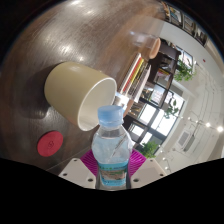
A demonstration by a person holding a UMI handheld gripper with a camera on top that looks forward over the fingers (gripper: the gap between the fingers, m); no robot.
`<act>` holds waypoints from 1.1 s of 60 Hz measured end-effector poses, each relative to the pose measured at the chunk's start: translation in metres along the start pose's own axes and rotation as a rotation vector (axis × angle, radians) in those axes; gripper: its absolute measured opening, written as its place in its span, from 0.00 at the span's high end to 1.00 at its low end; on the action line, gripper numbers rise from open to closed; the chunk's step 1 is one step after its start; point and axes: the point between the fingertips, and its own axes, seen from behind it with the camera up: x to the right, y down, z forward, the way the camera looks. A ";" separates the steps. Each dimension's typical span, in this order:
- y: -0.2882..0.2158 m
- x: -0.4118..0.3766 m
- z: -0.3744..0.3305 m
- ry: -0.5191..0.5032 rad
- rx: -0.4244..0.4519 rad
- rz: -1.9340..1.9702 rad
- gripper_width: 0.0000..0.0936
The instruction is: Pour water
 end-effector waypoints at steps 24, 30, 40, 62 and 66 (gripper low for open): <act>0.022 0.084 -0.042 -0.082 0.175 1.239 0.63; 0.046 0.081 -0.040 -0.109 0.193 1.531 0.63; 0.081 0.041 -0.032 -0.118 0.207 1.871 0.63; 0.029 -0.059 0.012 -0.230 0.163 2.091 0.63; 0.017 -0.075 0.017 -0.252 0.150 2.091 0.63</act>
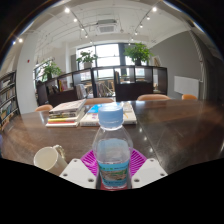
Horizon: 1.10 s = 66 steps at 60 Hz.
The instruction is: Pour water
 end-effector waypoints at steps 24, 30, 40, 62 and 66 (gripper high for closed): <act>0.016 0.002 -0.003 0.038 0.013 -0.001 0.41; 0.023 0.005 -0.022 0.074 -0.020 0.020 0.17; 0.050 -0.003 -0.076 0.110 -0.104 -0.001 0.17; 0.059 -0.109 -0.192 0.068 -0.226 0.000 0.12; 0.040 -0.127 -0.201 0.065 -0.208 0.009 0.11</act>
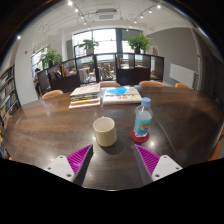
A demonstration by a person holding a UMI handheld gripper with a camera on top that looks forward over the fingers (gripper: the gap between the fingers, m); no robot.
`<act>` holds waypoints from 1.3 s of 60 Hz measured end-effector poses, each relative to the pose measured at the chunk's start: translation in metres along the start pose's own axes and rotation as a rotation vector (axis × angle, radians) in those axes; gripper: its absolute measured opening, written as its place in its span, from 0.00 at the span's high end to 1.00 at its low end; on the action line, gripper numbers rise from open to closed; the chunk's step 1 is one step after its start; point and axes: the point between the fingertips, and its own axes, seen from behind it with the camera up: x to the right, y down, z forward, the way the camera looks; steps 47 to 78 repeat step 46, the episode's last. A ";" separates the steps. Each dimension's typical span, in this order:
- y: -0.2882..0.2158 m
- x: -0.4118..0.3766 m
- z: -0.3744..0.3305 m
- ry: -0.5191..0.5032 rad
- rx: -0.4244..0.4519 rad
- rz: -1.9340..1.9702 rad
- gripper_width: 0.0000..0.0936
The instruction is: Pour water
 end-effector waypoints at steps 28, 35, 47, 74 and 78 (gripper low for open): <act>-0.095 -0.054 -0.061 -0.003 0.109 -0.055 0.11; -0.099 -0.061 -0.066 0.002 0.111 -0.063 0.11; -0.096 -0.065 -0.070 0.006 0.114 -0.065 0.11; -0.096 -0.065 -0.070 0.006 0.114 -0.065 0.11; -0.096 -0.065 -0.070 0.006 0.114 -0.065 0.11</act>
